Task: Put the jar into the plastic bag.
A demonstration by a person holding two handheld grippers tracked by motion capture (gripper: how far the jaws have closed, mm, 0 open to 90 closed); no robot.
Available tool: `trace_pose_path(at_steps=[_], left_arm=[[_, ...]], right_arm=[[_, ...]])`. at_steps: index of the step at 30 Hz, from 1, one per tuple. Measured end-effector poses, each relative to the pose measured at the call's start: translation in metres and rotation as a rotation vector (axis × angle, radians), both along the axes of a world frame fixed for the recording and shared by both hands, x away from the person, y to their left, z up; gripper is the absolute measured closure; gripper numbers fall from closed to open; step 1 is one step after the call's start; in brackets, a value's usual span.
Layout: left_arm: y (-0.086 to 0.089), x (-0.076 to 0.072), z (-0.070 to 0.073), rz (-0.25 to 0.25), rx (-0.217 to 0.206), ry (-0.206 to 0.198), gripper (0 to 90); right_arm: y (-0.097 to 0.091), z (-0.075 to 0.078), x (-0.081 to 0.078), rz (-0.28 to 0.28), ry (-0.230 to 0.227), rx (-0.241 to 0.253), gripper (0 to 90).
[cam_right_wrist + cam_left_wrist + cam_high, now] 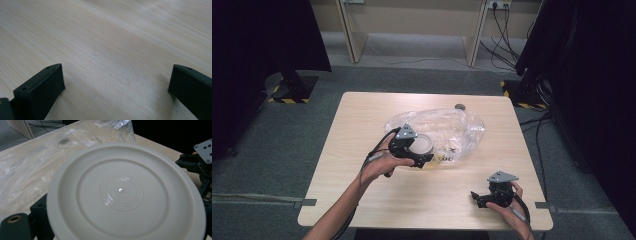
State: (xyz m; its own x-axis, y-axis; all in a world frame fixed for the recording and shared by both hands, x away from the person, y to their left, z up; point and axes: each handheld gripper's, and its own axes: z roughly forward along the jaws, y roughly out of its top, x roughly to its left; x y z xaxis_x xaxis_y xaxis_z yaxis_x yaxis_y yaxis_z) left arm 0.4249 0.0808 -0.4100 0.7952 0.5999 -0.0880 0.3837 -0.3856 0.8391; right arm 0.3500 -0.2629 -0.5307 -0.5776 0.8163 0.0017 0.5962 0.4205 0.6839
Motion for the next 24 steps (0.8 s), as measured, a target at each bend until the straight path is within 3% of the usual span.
trace_pose_path(at_steps=[10, 24], left_arm=[[-0.009, 0.014, 0.011, -0.001, 0.014, -0.002, 9.7], [-0.025, 0.035, 0.01, -0.017, 0.032, 0.007, 9.7]], right_arm=[[0.0, 0.0, 0.0, 0.002, -0.002, -0.002, 0.2], [0.0, 0.0, 0.0, 0.002, -0.001, -0.002, 0.2]])
